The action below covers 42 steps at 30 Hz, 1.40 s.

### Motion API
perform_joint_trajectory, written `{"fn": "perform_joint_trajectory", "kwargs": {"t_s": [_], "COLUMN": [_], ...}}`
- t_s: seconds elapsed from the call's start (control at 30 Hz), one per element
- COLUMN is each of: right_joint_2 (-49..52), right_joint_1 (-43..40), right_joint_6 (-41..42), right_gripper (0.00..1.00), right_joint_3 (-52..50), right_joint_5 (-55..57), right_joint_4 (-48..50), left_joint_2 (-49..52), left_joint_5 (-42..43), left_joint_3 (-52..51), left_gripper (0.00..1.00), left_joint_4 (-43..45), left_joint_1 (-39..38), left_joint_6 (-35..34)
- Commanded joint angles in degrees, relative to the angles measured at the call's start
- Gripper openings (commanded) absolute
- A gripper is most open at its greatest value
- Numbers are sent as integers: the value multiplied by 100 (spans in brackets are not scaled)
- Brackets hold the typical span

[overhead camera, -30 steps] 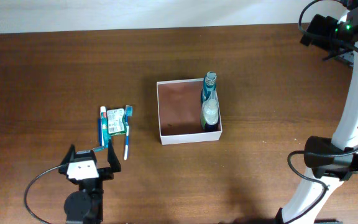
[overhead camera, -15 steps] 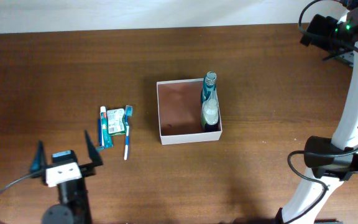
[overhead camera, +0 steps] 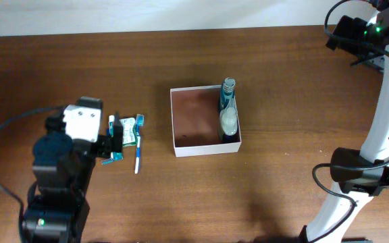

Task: Pack container
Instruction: 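Raise the left arm and move it over the toothpaste box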

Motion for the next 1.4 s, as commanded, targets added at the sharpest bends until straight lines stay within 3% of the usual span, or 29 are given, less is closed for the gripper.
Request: {"fn": "perform_joint_trajectory", "kwargs": {"t_s": [0.0, 0.13, 0.27, 0.4, 0.67, 0.8, 0.97, 1.17, 1.37], "right_joint_2": [-83, -83, -83, -83, -83, -83, -83, -83, -83], "right_joint_1": [-15, -15, -15, -15, -15, -15, -15, -15, -15], "right_joint_6": [-55, -55, -55, -55, -55, -55, -55, -55, -55], "right_gripper": [98, 98, 99, 98, 98, 98, 98, 99, 98], "right_joint_3": [9, 9, 7, 9, 9, 9, 9, 9, 9], "right_joint_5": [48, 48, 48, 48, 48, 48, 48, 48, 48], "right_joint_4": [-31, -31, -33, -33, -33, -31, -31, -33, -33], "left_joint_2": [223, 236, 490, 1204, 2076, 2201, 2319, 2914, 3467], "left_joint_5": [1370, 1740, 1510, 1438, 968, 898, -219, -35, -37], "left_joint_3": [181, 181, 181, 186, 605, 951, 1283, 1869, 1867], "left_gripper": [100, 99, 99, 99, 100, 99, 99, 99, 99], "left_joint_4": [490, 1322, 1440, 992, 367, -247, -1554, -2909, -3060], "left_joint_1": [20, 22, 72, 85, 413, 861, 1191, 1248, 1248], "left_joint_6": [57, -332, -1014, -1110, -2120, -2142, -2140, -1969, -1906]}}
